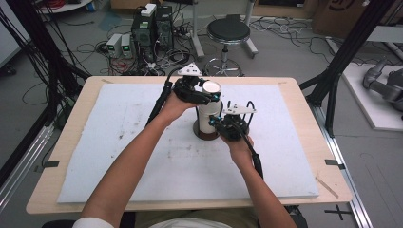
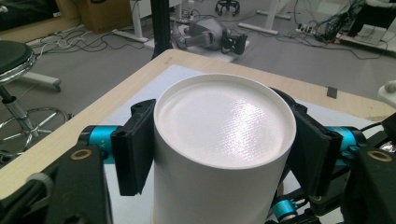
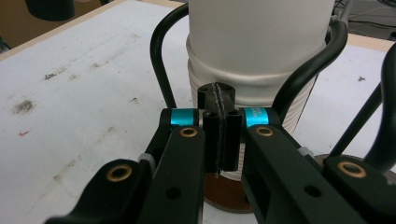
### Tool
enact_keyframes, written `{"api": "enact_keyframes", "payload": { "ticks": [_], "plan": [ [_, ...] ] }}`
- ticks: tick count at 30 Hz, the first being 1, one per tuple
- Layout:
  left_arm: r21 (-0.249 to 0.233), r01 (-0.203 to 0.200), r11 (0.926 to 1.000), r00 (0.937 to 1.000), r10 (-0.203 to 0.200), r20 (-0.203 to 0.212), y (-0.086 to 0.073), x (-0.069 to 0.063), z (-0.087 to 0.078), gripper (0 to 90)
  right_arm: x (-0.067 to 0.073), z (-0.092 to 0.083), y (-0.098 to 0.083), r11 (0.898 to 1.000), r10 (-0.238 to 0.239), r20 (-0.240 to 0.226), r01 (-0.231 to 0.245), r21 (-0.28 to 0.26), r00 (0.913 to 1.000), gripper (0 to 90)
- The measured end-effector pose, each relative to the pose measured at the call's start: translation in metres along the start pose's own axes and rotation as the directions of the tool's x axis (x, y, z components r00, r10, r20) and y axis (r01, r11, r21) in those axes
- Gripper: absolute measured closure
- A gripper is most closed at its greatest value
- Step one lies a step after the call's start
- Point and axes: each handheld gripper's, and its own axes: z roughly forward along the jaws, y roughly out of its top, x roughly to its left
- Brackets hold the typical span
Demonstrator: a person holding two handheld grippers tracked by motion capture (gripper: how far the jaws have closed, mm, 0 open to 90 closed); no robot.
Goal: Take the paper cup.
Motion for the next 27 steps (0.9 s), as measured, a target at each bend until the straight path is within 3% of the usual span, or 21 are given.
{"api": "enact_keyframes", "payload": {
  "ticks": [8,17,22,27],
  "plan": [
    [0.008,-0.007,0.9999,1.0,0.007,-0.005,0.001,0.0,-0.001,32.8,0.0,0.0,0.0,1.0,0.0,0.0,0.0,0.002,1.0,90.0],
    [-0.042,0.006,0.9991,1.0,-0.006,-0.007,0.011,0.001,-0.01,33.5,0.0,0.0,0.0,1.0,-0.002,-0.001,0.002,0.002,1.0,90.0],
    [-0.093,0.015,0.9955,0.9998,-0.016,-0.013,0.021,0.001,-0.018,33.9,0.0,0.0,0.0,1.0,-0.002,-0.001,0.002,0.003,1.0,90.0],
    [-0.159,0.038,0.9865,0.999,-0.041,-0.015,0.031,0.004,-0.031,34.1,0.0,0.0,0.0,1.0,-0.004,-0.002,0.004,0.002,1.0,90.0]
  ]
}}
